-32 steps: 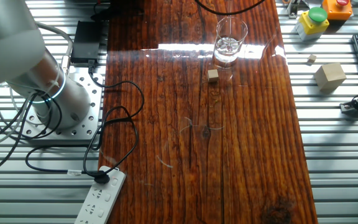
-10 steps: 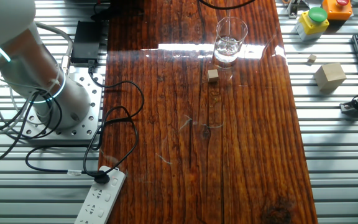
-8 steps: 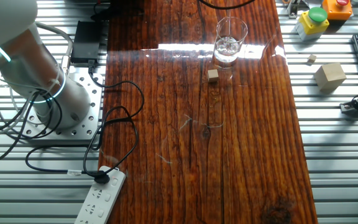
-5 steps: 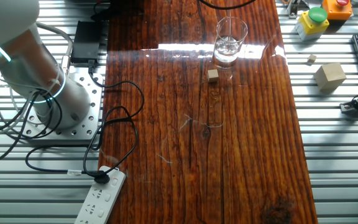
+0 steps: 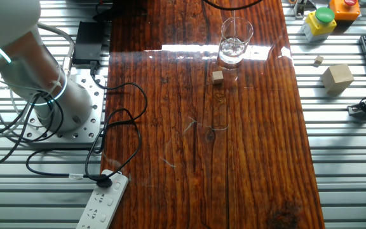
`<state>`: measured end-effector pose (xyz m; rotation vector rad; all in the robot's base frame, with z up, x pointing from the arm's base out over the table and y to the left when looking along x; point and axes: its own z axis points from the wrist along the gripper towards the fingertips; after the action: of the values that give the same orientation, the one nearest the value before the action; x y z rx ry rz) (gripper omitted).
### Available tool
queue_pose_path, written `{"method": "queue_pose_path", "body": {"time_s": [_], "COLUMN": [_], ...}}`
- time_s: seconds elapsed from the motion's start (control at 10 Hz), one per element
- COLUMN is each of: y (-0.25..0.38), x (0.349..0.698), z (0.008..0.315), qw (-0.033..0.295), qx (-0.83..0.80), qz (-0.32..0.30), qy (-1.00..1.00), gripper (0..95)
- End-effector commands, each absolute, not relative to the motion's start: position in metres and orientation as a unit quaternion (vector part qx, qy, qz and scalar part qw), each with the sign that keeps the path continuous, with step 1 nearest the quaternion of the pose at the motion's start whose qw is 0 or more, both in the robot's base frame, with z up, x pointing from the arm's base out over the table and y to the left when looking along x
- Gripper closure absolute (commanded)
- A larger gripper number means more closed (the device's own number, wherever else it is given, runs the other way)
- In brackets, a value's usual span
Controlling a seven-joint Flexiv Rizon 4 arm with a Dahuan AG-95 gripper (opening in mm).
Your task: Stir the beaker with a glass rod
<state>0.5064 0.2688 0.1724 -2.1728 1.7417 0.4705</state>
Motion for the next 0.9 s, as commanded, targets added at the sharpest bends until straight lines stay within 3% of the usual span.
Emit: {"method": "queue_pose_path", "body": {"time_s": [0.1,0.3,0.4,0.8,0.9], "y": [0.269,0.265,0.262,0.246,0.234], "x": [0.506,0.505,0.504,0.5,0.497], "z": [0.173,0.175,0.176,0.186,0.193], "qw": [0.159,0.163,0.164,0.163,0.156], "qx": [-0.761,-0.762,-0.763,-0.764,-0.755], "qz": [0.165,0.167,0.167,0.171,0.168], "qy": [0.608,0.604,0.602,0.6,0.614], "gripper": [76.0,76.0,57.0,57.0,76.0]}}
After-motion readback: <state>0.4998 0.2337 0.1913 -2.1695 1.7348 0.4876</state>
